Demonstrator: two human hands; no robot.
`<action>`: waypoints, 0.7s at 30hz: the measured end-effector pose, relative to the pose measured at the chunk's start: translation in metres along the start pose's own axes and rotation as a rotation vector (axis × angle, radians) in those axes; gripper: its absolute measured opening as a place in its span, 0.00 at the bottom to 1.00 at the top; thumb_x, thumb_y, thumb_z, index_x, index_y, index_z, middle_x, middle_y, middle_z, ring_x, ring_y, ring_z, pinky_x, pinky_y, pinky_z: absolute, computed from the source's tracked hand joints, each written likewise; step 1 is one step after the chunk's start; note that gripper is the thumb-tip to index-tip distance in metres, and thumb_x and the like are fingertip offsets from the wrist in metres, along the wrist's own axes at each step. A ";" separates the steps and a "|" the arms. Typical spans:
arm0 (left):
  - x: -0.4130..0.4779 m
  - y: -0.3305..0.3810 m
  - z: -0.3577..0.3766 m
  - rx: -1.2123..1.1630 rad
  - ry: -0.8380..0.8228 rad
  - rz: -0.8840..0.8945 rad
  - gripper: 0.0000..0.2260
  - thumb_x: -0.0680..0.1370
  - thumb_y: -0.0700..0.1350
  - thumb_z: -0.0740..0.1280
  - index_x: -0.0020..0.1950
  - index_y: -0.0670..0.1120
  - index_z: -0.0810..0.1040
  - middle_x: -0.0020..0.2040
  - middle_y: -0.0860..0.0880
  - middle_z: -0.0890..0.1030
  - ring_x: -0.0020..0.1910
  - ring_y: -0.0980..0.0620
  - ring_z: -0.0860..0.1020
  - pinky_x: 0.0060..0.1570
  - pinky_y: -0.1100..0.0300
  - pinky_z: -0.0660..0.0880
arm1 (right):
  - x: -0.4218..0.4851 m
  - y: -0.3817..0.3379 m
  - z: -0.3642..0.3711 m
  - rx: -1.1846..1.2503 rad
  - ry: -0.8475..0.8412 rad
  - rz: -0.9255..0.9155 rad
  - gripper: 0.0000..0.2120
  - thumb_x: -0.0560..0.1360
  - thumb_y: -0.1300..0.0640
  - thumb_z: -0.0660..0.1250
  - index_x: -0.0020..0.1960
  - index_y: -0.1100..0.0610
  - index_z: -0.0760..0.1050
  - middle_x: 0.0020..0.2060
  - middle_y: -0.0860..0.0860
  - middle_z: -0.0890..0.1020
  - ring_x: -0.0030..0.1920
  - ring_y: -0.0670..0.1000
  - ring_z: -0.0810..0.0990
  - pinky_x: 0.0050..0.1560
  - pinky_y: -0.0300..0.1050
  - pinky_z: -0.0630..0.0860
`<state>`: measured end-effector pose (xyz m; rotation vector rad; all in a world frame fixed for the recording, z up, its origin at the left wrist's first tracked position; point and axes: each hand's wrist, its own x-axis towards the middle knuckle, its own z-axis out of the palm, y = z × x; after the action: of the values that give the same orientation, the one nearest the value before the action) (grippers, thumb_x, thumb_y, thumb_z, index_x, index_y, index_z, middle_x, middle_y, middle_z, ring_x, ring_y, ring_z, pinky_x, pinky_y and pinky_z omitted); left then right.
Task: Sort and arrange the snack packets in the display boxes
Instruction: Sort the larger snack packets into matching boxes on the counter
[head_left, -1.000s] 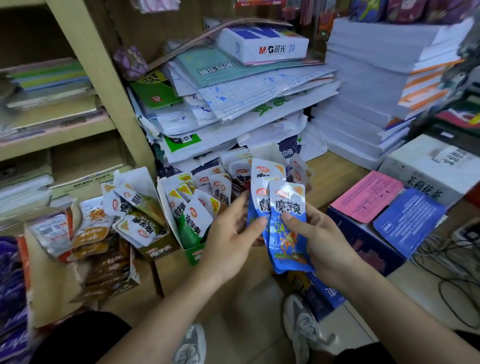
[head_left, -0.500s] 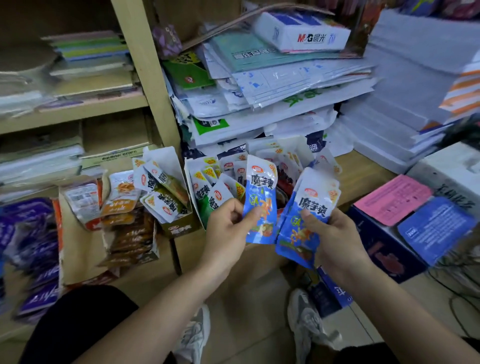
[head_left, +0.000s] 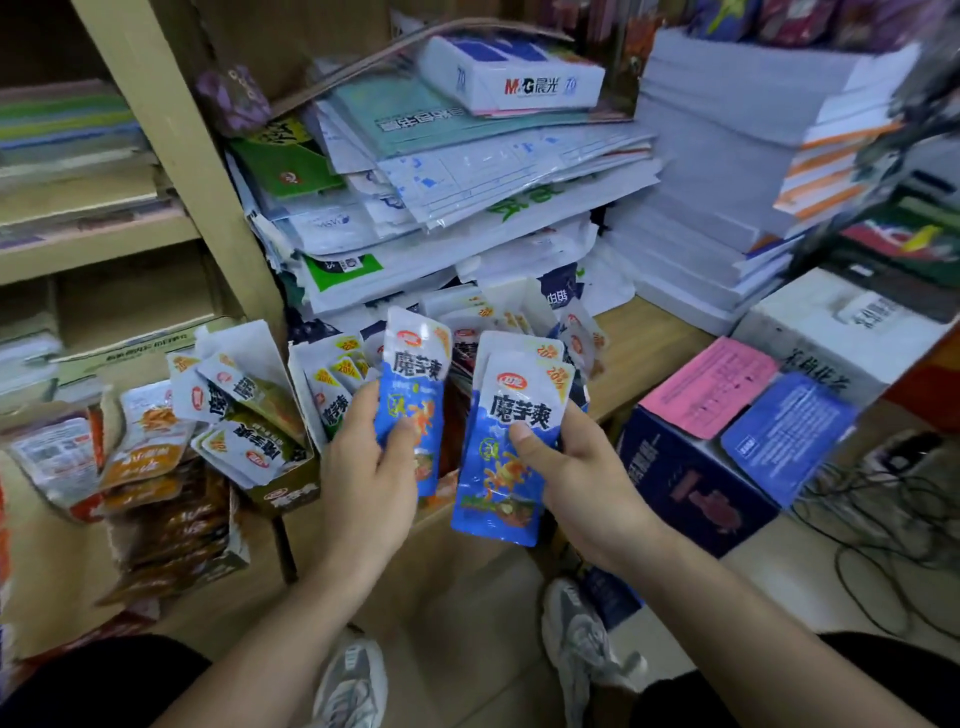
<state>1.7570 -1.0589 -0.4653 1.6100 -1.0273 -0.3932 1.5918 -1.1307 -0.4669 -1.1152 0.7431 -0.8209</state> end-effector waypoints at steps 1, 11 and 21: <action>0.002 0.004 0.000 -0.043 0.020 -0.011 0.10 0.78 0.47 0.61 0.57 0.51 0.78 0.47 0.52 0.84 0.46 0.47 0.82 0.48 0.43 0.79 | 0.001 -0.001 0.000 0.005 -0.006 0.001 0.14 0.83 0.63 0.61 0.68 0.58 0.72 0.59 0.56 0.84 0.58 0.60 0.83 0.57 0.62 0.81; -0.005 0.014 0.021 -0.302 -0.326 -0.195 0.20 0.74 0.31 0.74 0.62 0.48 0.79 0.51 0.47 0.87 0.50 0.46 0.86 0.50 0.49 0.83 | 0.010 0.002 0.015 0.209 -0.015 0.071 0.20 0.83 0.66 0.59 0.70 0.48 0.72 0.63 0.59 0.81 0.60 0.61 0.81 0.55 0.57 0.81; 0.052 0.035 0.022 -0.275 -0.128 -0.141 0.18 0.74 0.35 0.75 0.57 0.54 0.79 0.48 0.52 0.87 0.46 0.50 0.86 0.47 0.45 0.84 | 0.068 -0.032 -0.086 -0.650 0.581 -0.134 0.29 0.72 0.48 0.77 0.70 0.50 0.71 0.57 0.51 0.76 0.51 0.48 0.79 0.45 0.45 0.80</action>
<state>1.7561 -1.1128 -0.4269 1.4260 -0.9129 -0.7092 1.5475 -1.2362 -0.4664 -1.5288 1.5058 -1.0703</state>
